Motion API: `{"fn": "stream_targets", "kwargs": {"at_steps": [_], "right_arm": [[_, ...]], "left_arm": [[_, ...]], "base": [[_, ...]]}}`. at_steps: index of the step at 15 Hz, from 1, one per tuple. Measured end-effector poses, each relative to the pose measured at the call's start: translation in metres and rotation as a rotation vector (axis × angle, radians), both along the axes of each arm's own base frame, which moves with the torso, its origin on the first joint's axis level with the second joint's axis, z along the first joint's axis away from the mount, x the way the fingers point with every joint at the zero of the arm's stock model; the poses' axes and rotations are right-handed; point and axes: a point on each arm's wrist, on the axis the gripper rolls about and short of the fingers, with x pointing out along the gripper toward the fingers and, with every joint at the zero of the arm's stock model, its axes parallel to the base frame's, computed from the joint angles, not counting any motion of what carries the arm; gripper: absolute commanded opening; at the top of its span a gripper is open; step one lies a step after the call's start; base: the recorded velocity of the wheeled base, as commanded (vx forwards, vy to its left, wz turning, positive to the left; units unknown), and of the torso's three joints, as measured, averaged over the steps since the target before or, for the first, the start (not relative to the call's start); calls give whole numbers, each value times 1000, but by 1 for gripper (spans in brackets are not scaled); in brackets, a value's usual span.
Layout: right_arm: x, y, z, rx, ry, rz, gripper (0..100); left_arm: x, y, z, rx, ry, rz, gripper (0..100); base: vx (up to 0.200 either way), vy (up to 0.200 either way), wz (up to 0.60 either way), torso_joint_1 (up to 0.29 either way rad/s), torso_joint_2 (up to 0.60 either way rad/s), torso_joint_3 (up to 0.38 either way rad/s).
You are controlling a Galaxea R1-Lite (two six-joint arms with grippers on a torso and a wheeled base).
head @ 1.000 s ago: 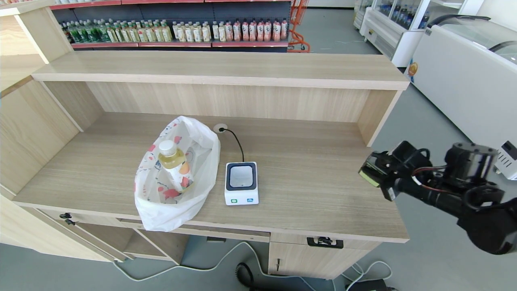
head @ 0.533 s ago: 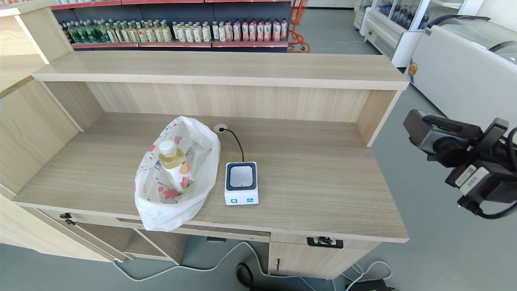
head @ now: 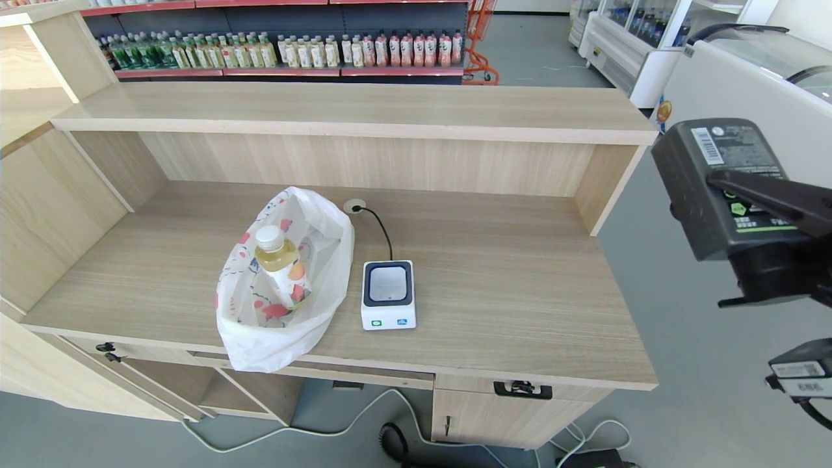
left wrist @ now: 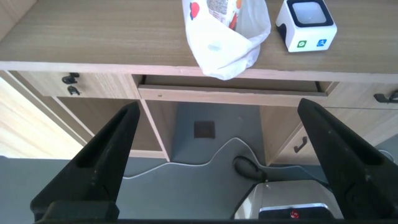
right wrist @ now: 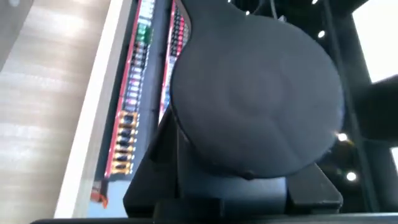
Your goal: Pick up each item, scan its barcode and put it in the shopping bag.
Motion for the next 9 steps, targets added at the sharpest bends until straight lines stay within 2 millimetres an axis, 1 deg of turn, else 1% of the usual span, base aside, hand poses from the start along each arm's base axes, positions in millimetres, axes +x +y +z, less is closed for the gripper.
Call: {"fn": "stream_targets", "kwargs": {"at_steps": [2, 3, 4, 5, 7, 9], "right_arm": [[-12, 31, -8, -78, -29, 148, 0], [-18, 42, -19, -143, 11, 211, 0], [-25, 48, -30, -211, 46, 270, 0], [-32, 53, -37, -260, 46, 323, 0], [-46, 59, -36, -281, 3, 400, 0], [-57, 66, -28, -268, -51, 465, 0]], "left_arm": [[0, 0, 0, 0, 0, 0, 100], [0, 0, 0, 0, 0, 0, 100], [0, 0, 0, 0, 0, 0, 100], [0, 0, 0, 0, 0, 0, 100], [0, 0, 0, 0, 0, 0, 100], [0, 0, 0, 0, 0, 0, 100]], "base": [[0, 0, 0, 0, 0, 0], [0, 0, 0, 0, 0, 0], [0, 0, 0, 0, 0, 0], [0, 0, 0, 0, 0, 0], [0, 0, 0, 0, 0, 0], [0, 0, 0, 0, 0, 0]]}}
